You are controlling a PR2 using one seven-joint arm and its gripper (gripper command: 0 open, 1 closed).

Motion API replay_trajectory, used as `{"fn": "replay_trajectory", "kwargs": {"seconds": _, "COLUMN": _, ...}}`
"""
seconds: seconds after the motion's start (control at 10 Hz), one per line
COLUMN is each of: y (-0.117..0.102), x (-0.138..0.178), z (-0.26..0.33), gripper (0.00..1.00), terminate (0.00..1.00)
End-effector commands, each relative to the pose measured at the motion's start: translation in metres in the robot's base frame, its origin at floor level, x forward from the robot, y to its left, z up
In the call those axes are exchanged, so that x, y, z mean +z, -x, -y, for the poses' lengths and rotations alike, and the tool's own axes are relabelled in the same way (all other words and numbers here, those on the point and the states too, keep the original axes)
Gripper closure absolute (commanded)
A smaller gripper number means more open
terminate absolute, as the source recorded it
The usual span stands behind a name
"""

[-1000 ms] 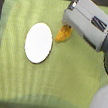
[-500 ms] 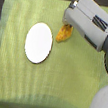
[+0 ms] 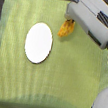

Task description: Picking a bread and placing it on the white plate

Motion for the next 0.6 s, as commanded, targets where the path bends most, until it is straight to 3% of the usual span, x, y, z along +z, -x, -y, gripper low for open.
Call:
{"fn": "replay_trajectory", "kwargs": {"seconds": 0.0, "y": -0.004, "x": 0.06, "z": 0.009, "gripper": 1.0, "terminate": 0.0}}
{"fn": "replay_trajectory", "kwargs": {"seconds": 0.5, "y": 0.01, "x": 0.088, "z": -0.007, "gripper": 1.0, "terminate": 0.0}}
